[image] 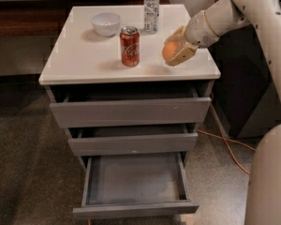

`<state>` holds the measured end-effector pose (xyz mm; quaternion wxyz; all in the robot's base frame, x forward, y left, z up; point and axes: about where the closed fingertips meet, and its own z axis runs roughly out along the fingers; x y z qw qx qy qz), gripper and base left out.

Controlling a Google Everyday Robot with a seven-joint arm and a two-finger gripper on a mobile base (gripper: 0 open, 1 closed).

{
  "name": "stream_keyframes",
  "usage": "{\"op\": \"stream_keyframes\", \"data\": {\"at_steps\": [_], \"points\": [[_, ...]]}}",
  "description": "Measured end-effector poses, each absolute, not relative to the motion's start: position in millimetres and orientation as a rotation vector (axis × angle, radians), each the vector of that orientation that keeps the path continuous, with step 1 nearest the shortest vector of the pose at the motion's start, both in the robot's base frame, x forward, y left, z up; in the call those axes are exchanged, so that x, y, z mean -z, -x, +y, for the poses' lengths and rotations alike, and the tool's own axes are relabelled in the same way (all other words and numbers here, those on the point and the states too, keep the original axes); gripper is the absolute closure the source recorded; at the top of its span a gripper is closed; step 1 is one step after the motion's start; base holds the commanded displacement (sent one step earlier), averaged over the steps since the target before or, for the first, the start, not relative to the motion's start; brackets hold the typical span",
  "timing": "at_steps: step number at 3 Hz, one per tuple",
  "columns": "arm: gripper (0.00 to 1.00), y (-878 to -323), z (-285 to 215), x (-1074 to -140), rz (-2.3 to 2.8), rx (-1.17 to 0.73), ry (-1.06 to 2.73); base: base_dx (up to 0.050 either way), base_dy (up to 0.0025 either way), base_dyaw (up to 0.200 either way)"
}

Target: Pick orange from bottom drawer and place on counter

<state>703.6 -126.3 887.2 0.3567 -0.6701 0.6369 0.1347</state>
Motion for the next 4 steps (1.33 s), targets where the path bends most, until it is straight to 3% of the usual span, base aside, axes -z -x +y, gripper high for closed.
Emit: {"op": "stream_keyframes", "data": {"at_steps": [2,3,4], "points": [[0.57,-717,-124,-876,1.68,-0.386,1.722,0.0,0.0,0.0],[0.26,-720,-121,-864,1.7,-0.414,1.726,0.0,0.0,0.0],[0.04,-723,-120,-858,1.708,-0.427,1.727,0.0,0.0,0.0]]}}
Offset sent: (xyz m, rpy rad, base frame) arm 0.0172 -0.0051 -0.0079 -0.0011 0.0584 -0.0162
